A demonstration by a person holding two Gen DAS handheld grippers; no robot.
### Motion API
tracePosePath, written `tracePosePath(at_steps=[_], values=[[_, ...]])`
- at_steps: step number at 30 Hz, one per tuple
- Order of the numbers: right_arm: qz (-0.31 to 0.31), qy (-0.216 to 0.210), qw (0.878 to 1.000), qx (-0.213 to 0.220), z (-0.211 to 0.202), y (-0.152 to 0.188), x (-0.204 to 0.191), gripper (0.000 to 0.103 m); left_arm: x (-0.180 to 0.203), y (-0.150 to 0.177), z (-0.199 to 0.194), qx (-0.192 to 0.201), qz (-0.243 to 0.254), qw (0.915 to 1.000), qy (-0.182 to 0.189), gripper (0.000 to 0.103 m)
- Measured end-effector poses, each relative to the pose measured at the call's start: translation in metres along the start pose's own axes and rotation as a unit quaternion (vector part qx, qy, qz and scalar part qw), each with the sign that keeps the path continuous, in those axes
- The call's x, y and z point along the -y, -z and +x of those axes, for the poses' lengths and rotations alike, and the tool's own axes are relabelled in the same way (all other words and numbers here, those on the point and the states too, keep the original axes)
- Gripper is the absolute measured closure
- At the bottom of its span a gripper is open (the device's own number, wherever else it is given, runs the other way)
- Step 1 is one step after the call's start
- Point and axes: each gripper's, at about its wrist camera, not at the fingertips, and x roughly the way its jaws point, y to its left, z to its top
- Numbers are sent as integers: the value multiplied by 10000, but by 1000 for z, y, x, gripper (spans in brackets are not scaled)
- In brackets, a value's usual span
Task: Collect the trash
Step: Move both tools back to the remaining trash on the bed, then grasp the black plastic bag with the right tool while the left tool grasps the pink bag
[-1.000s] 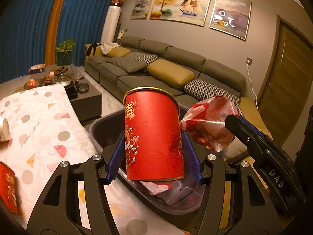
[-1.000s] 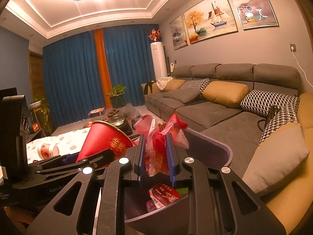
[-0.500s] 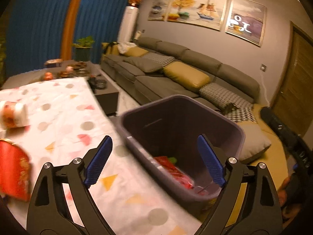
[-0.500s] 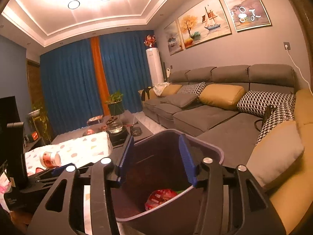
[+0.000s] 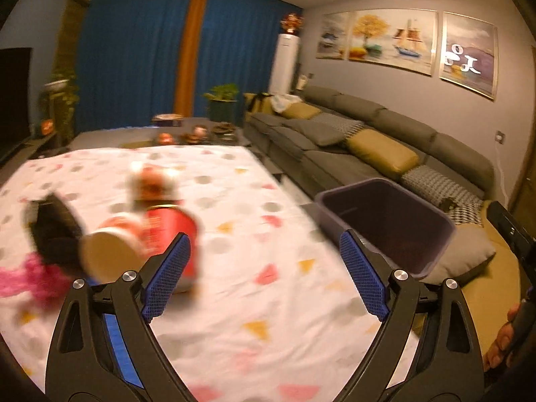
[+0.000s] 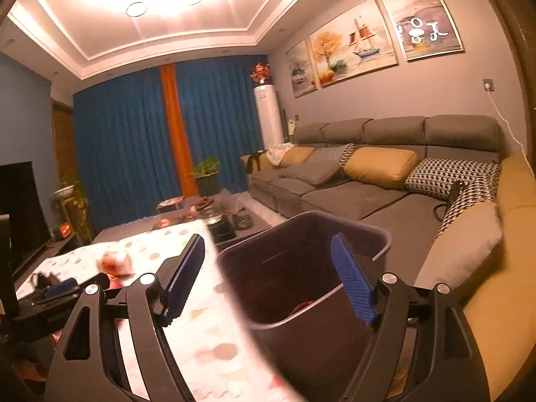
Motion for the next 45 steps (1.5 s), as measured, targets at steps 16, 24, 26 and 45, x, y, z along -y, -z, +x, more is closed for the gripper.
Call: tracePosePath(at_steps=[16, 24, 26, 45], values=[[-503, -1217, 9906, -376, -24, 34, -132, 27, -153, 37, -105, 244, -688, 9876, -1390, 14], [-859, -1616, 9809, -652, -19, 62, -202, 27, -217, 52, -145, 335, -1067, 9761, -1864, 14], [-943, -1695, 9785, -704, -16, 65, -215, 27, -230, 53, -152, 378, -1150, 9732, -1954, 14], [-1418, -2186, 9575, -1236, 47, 83, -324, 36, -306, 37, -150, 370, -1550, 9503, -2675, 14]])
